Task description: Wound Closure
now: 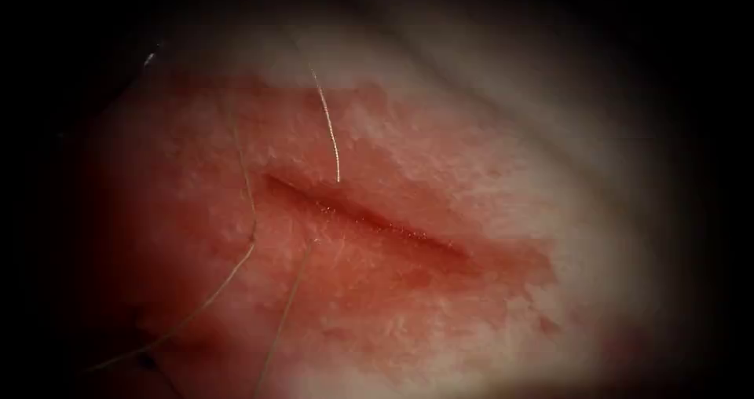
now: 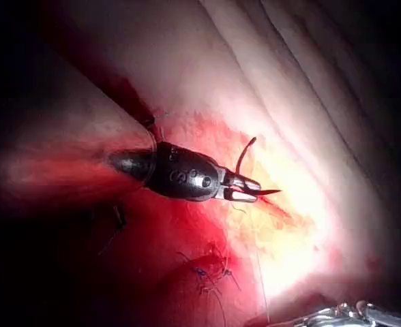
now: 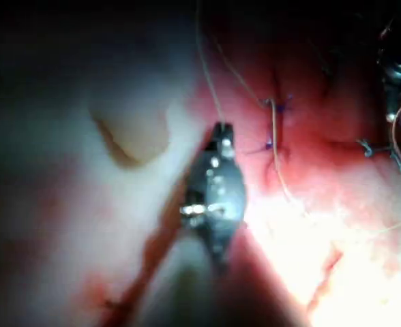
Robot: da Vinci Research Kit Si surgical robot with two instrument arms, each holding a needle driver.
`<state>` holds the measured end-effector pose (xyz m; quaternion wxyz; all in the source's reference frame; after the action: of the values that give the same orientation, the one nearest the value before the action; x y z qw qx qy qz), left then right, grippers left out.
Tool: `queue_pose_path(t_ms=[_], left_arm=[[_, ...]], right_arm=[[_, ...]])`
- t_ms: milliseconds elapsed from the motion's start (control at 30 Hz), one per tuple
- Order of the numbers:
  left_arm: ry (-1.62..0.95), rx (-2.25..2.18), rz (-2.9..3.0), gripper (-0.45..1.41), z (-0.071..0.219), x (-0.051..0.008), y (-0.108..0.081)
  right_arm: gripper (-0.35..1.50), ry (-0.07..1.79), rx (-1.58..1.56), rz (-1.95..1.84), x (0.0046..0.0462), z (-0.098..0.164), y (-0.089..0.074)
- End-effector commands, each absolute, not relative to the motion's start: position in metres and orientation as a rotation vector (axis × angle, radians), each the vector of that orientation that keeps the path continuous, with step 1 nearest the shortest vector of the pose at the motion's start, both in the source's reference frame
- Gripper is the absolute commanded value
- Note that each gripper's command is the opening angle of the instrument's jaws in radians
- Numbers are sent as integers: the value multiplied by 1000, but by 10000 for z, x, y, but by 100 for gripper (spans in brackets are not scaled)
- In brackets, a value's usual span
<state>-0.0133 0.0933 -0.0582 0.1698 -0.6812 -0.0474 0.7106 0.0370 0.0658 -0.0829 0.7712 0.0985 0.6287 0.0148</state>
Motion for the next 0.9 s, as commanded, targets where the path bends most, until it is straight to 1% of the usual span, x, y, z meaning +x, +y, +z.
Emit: queue_pose_path(t_ms=[33,300,333,400,433,500,633,733,800,900], left_arm=[[-138,-1938,2018,-35,-576,-138,930],[-137,-1937,2018,-35,-576,-138,930],[-137,-1937,2018,-35,-576,-138,930],[-137,-1937,2018,-35,-576,-138,930],[-137,-1937,2018,-35,-576,-138,930],[-138,-1937,2018,-35,-576,-138,930],[-140,-1941,2017,-35,-576,-138,930],[-140,-1940,2017,-35,-576,-138,930],[-140,-1941,2017,-35,-576,-138,930],[-140,-1941,2017,-35,-576,-138,930]], right_arm=[[-35,1371,226,20,380,-835,647],[-35,1388,245,2,385,-861,633],[-8,1403,238,10,384,-860,636],[88,1416,215,32,383,-858,639],[130,1415,190,59,379,-854,645],[136,1413,191,63,370,-850,652],[135,1374,140,94,329,-829,689],[146,1306,58,175,312,-807,718],[145,1293,20,216,306,-783,737],[143,1267,-12,241,307,-754,753]])
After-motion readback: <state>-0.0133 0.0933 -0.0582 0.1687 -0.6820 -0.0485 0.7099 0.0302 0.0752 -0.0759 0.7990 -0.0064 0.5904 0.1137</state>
